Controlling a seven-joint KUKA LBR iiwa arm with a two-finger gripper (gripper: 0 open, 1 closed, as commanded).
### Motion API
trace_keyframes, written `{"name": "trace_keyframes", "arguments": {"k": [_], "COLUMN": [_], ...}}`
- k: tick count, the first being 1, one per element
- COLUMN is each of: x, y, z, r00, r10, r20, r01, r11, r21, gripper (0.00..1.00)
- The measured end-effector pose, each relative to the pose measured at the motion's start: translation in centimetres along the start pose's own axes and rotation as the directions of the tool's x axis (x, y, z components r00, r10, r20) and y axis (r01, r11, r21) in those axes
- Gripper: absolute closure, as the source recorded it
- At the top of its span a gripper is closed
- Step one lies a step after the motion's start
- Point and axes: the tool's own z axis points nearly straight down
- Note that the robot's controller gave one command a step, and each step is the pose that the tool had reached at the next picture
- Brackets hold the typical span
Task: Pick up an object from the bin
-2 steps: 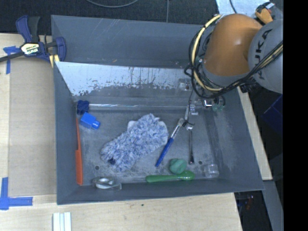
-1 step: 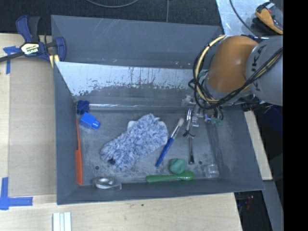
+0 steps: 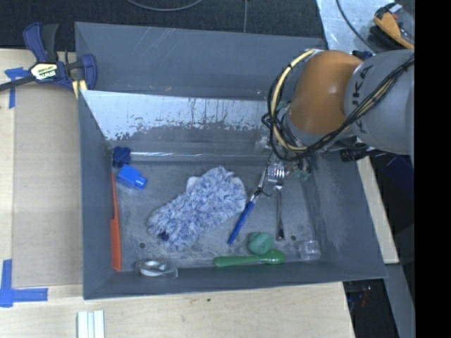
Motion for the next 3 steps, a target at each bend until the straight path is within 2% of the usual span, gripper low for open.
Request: {"name": "trace_keyframes", "arguments": {"k": [1, 2, 3], "x": [0.5, -1.0, 4.0], "y": [-0.2, 1.7, 3.2], "z": [0.7, -3.7, -15.7], "r00": [1.000, 0.999, 0.999], "r10": [0.013, -0.046, -0.036], "r20": [0.005, 0.013, -0.004], "r01": [-0.013, 0.046, 0.036], "r11": [1.000, 0.999, 0.999], "r21": [0.000, 0.000, 0.002], "gripper": [0.00, 0.00, 0.00]}}
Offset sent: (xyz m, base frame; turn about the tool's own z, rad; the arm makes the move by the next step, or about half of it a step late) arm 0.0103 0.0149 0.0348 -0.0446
